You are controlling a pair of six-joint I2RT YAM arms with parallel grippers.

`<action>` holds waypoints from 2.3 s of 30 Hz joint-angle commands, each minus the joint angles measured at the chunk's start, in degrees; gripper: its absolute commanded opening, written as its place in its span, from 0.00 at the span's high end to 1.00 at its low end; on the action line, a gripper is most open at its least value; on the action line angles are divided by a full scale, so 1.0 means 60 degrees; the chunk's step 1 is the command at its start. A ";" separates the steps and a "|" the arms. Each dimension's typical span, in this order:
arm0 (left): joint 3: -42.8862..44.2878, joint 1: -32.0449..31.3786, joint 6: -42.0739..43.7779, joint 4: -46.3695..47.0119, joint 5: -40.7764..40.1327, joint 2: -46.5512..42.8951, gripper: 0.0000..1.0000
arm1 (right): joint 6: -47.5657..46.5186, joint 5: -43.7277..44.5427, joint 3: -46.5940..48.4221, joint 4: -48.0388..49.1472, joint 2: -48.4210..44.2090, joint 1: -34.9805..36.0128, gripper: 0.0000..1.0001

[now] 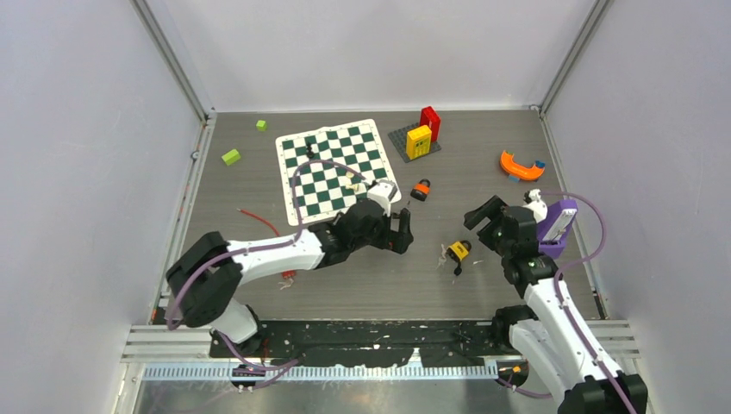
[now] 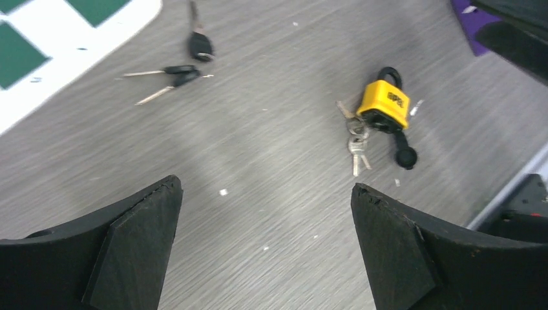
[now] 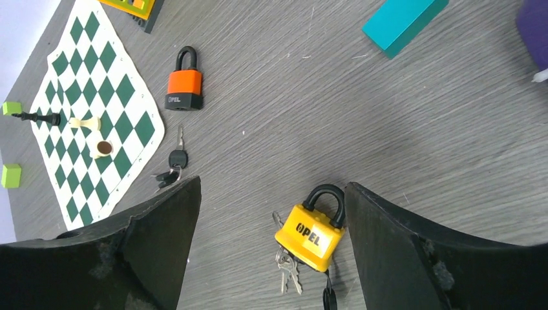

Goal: Lock with the key
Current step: Place the key at the center of the board, then pick up the lock from the center of the board.

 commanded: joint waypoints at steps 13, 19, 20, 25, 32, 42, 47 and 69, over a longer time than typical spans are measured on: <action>-0.1941 0.1547 0.1098 -0.2240 -0.2017 -0.4940 0.01 | -0.0038 0.0483 0.1295 -0.3162 -0.2167 -0.0037 0.02; -0.2567 0.2156 0.0658 -0.4102 -0.3121 -0.6382 0.01 | -0.0302 -0.0583 0.1454 -0.3393 -0.2267 -0.0035 0.03; -0.2730 0.2400 0.0511 -0.4201 -0.3005 -0.6608 0.01 | -0.0364 -0.0861 0.1489 -0.3439 -0.2258 -0.0041 0.03; -0.3442 0.3298 -0.0077 -0.4489 -0.2623 -0.7553 0.01 | -0.0412 -0.1084 0.1799 -0.4110 -0.2309 -0.0041 0.03; -0.3456 0.4262 -0.1202 -0.6223 -0.2984 -0.8162 0.01 | -0.0432 -0.1185 0.1872 -0.4299 -0.2548 -0.0026 0.03; -0.3764 0.5076 -0.2017 -0.6331 -0.2721 -0.6345 0.13 | -0.0596 -0.1543 0.1610 -0.4007 -0.2206 -0.0034 0.07; -0.4001 0.5552 -0.2403 -0.5508 -0.2355 -0.5121 0.33 | -0.0673 -0.1613 0.1400 -0.3498 -0.1909 -0.0032 0.07; -0.2227 0.5721 -0.3128 -0.6493 -0.3394 -0.2470 0.45 | -0.0710 -0.2237 0.1679 -0.2434 -0.0484 -0.0029 0.14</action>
